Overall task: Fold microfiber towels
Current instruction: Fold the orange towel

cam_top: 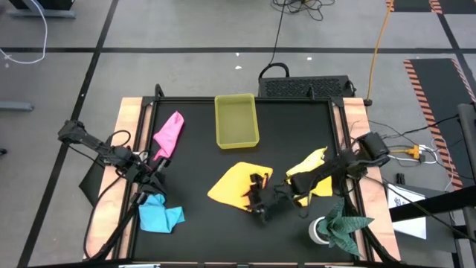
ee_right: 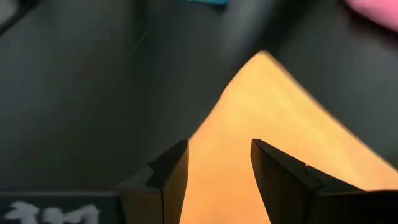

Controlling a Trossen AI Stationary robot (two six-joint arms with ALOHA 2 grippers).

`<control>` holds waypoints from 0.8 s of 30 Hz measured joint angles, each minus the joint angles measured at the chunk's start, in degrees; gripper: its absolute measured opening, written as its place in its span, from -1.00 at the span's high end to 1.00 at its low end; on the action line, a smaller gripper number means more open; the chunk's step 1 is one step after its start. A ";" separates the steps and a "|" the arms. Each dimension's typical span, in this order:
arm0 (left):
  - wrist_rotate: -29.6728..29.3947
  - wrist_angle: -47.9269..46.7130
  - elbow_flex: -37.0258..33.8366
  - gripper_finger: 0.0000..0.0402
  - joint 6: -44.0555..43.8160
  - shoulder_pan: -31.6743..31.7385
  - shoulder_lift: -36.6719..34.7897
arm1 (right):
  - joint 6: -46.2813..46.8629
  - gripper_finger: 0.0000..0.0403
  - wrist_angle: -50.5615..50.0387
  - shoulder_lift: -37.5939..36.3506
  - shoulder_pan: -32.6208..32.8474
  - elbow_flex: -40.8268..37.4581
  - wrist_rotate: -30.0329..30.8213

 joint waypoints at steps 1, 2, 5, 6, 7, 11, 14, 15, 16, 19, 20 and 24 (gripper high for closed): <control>0.00 -0.01 0.00 0.82 0.00 0.01 0.01 | 0.88 0.16 0.34 1.30 -0.78 1.43 -0.07; 0.00 -0.02 0.00 0.82 0.02 0.01 0.00 | 1.12 0.15 0.19 2.61 -1.52 3.14 -0.63; 0.00 -0.02 0.00 0.82 0.12 0.01 0.00 | 0.93 0.09 -1.02 7.11 -3.23 9.18 -4.48; 0.00 0.00 0.00 0.82 0.09 0.01 0.00 | 0.87 0.06 -1.74 8.75 -3.62 11.34 -5.62; 0.00 -0.03 0.00 0.82 0.09 0.01 0.02 | 0.65 0.03 -2.45 10.23 -3.96 13.44 -6.13; 0.00 -0.15 0.00 0.82 -0.06 0.00 0.02 | -0.58 -0.06 -4.82 16.04 -4.95 20.51 -6.07; 0.00 -0.21 0.00 0.82 -0.22 0.02 0.01 | -0.56 -0.07 -4.62 19.53 -5.69 23.94 -5.94; 0.00 -0.22 -0.01 0.82 -0.23 0.00 0.01 | -0.29 -0.05 -4.42 20.48 -5.99 24.77 -5.87; 0.00 -0.22 -0.01 0.82 -0.26 0.01 0.00 | -0.08 -0.02 -4.46 21.37 -6.34 25.35 -5.88; 0.00 -0.12 0.00 0.82 -0.24 0.00 0.00 | 0.61 0.11 -4.58 23.29 -7.43 25.84 -6.22; 0.00 0.03 0.00 0.82 -0.27 0.02 0.00 | 0.50 0.17 -4.39 23.80 -7.80 25.84 -6.47; 0.00 0.53 0.00 0.82 -2.55 0.02 0.00 | 0.35 0.52 -3.91 24.55 -8.65 25.91 -7.56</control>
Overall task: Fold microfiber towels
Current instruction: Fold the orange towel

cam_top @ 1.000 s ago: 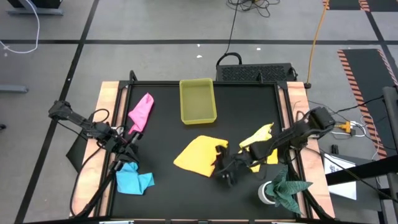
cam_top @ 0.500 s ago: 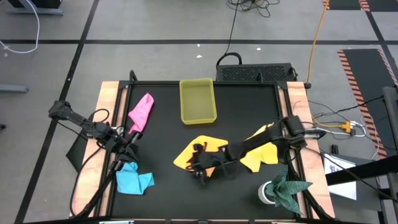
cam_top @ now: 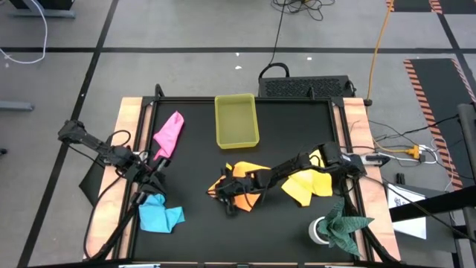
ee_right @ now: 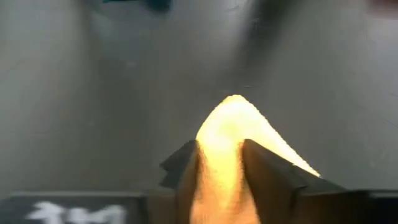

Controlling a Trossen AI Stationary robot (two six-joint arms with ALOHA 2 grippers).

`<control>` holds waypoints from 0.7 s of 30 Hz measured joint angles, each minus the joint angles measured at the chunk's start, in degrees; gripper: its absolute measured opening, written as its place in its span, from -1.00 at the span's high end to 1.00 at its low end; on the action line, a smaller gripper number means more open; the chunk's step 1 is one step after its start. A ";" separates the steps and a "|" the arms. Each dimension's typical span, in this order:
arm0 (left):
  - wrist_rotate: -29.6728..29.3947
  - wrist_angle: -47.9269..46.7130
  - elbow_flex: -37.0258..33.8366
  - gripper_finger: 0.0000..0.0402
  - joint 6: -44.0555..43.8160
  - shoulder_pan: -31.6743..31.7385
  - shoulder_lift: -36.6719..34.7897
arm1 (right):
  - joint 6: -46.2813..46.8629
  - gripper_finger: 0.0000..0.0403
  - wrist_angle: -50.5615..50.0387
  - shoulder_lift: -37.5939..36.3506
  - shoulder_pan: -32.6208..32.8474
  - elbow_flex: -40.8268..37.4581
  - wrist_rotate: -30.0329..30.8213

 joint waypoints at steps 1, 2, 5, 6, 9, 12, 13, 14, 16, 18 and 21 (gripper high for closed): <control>0.00 -0.11 0.00 0.82 -0.68 -0.01 0.00 | -0.20 0.64 0.02 0.01 -0.05 0.00 -0.02; 0.00 -0.08 0.00 0.82 -1.39 -0.02 0.00 | -0.42 0.75 -0.37 -0.36 -0.06 -0.01 -0.02; 0.00 0.75 0.00 0.82 -2.13 0.00 0.00 | -1.82 0.95 -2.28 -2.60 1.03 -0.15 0.11; 0.00 1.08 -0.02 0.82 -2.16 -0.02 0.00 | -2.24 0.94 -3.25 -4.01 1.55 -0.20 0.13; 1.10 2.51 -0.01 0.82 -1.72 -0.01 0.00 | -4.12 0.95 -3.99 -9.86 3.99 -0.56 0.03; 2.89 3.86 0.00 0.82 2.75 -0.62 1.49 | -8.16 0.98 -3.29 -17.66 6.70 -3.31 -0.12; 3.07 5.24 -0.06 0.82 4.22 -1.18 2.63 | -9.22 0.98 -2.90 -20.50 7.57 -4.64 -0.13; 3.30 8.24 -0.03 0.82 5.86 -1.89 4.56 | -10.13 0.98 -2.04 -23.46 8.32 -6.39 -0.17; 3.50 14.53 0.07 0.82 9.82 -3.63 10.54 | -11.42 0.97 -0.47 -29.77 9.59 -10.29 -0.13; 3.42 21.62 0.42 0.82 13.39 -5.27 18.40 | -11.33 0.98 2.90 -35.96 10.44 -15.34 -0.13; 0.57 28.30 5.67 0.82 17.07 -6.40 32.38 | -9.03 0.99 9.83 -44.10 11.12 -25.11 -0.14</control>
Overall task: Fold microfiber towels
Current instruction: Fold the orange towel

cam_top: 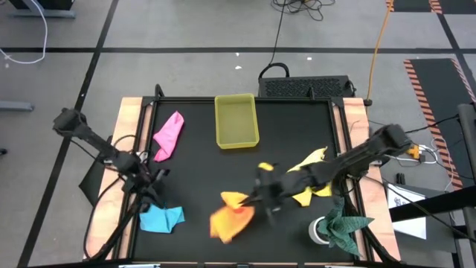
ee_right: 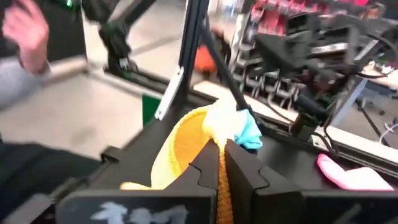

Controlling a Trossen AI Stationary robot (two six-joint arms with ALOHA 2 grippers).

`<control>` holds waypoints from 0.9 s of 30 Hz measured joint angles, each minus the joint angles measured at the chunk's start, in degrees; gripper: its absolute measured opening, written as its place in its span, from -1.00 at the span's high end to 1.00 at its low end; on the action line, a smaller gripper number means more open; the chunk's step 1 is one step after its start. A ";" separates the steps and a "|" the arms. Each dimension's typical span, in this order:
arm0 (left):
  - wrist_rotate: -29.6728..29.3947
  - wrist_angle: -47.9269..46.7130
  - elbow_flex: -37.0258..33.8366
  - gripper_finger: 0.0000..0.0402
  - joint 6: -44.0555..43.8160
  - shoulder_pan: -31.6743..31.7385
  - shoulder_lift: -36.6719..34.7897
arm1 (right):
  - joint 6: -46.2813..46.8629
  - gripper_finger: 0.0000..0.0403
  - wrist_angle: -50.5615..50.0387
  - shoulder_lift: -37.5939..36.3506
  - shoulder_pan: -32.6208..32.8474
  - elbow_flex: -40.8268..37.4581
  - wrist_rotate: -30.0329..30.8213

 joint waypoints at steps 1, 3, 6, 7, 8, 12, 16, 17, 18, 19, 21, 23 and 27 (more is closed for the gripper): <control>-1.67 0.61 2.62 0.82 0.21 0.02 4.69 | 0.73 0.99 2.91 -2.21 0.13 -3.49 0.01; -6.38 -0.59 9.20 0.82 0.09 0.44 13.88 | 2.32 0.99 8.91 -6.08 0.20 -10.28 0.01; -18.49 -4.30 19.44 0.82 -3.96 1.52 26.55 | 5.28 0.99 17.64 -9.81 0.26 -18.70 0.01; -23.26 -6.27 22.57 0.82 -5.56 1.96 30.04 | 6.10 0.99 19.77 -10.42 0.26 -20.84 0.01; -28.25 -8.97 25.75 0.82 -6.91 2.40 33.11 | 6.91 0.99 21.47 -10.67 0.26 -22.58 0.01; -43.55 -24.97 36.65 0.82 -9.49 4.48 39.95 | 7.79 0.99 24.51 -10.68 0.45 -25.46 0.02; -48.27 -36.85 43.71 0.82 -18.67 6.10 42.91 | 7.55 0.99 22.61 -10.66 0.53 -25.46 0.01; -48.07 -38.61 44.69 0.82 -20.73 6.36 43.42 | 7.45 0.99 22.61 -10.66 0.54 -25.46 0.01; -47.04 -39.60 45.55 0.82 -22.44 6.71 43.99 | 7.35 0.99 22.79 -10.68 0.80 -25.46 0.01; -45.46 -40.33 45.85 0.82 -23.52 6.94 44.36 | 6.86 0.99 22.86 -10.71 0.99 -25.46 0.05; -42.04 -41.21 45.76 0.82 -24.64 7.48 45.76 | 6.08 0.99 22.81 -10.71 1.86 -25.46 0.02; -36.30 -41.06 45.73 0.82 -24.38 7.91 48.03 | 6.03 0.99 22.88 -10.71 2.93 -25.46 0.01; -28.99 -32.12 45.76 0.82 -19.11 8.83 54.71 | 5.47 0.99 22.91 -10.68 5.55 -25.46 0.05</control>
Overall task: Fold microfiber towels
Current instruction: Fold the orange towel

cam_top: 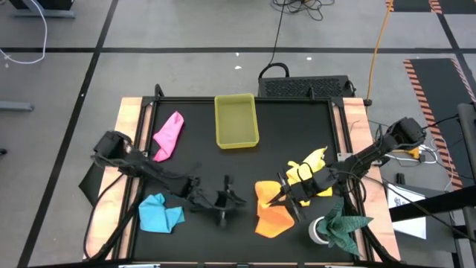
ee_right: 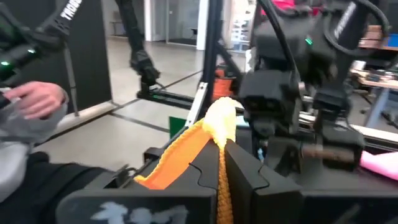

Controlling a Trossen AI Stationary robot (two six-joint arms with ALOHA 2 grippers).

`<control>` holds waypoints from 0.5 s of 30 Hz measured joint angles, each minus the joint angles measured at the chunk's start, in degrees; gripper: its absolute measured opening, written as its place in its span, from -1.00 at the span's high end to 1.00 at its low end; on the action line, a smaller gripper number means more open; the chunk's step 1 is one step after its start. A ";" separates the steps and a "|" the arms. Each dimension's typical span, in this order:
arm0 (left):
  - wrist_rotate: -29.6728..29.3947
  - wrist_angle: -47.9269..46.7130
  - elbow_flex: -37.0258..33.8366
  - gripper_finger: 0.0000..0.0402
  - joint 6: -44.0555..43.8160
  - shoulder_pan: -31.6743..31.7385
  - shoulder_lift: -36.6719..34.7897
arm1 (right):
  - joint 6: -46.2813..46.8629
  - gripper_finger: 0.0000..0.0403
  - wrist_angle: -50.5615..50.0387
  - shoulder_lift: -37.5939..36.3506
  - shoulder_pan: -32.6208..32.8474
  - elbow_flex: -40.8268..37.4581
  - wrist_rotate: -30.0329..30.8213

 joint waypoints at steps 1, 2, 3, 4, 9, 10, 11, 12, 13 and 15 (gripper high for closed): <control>-0.02 3.21 -0.04 0.81 1.62 0.23 1.88 | -0.53 0.99 0.28 0.00 0.69 0.00 0.02; -0.06 6.86 -0.04 0.79 3.36 0.52 3.80 | -0.92 0.99 0.51 -0.02 1.35 0.00 0.02; -0.08 10.24 -0.04 0.75 4.99 0.89 5.62 | -1.28 0.98 0.60 -0.02 1.88 0.00 0.04; -0.19 12.61 -0.04 0.71 6.43 1.17 7.03 | -1.71 0.98 0.73 -0.02 2.42 0.00 0.04; -0.46 20.25 -0.07 0.36 11.07 2.73 11.18 | -3.36 0.98 1.29 -0.02 4.27 0.00 0.13; -0.48 21.30 -0.05 0.28 11.37 3.08 11.69 | -3.58 0.98 1.46 -0.02 4.37 0.00 0.13; -0.48 22.34 0.10 0.19 11.45 3.42 12.31 | -3.64 0.98 1.61 -0.02 4.37 0.00 0.13; -0.47 22.72 0.38 0.11 11.49 3.68 12.82 | -3.63 0.97 1.73 -0.02 4.37 0.00 0.15; -0.45 22.58 0.72 0.03 11.61 3.84 13.50 | -3.63 0.97 1.76 -0.02 4.37 0.00 0.16; -0.18 22.60 2.59 -0.11 11.66 4.33 15.78 | -3.63 0.97 1.78 -0.02 4.28 0.00 0.20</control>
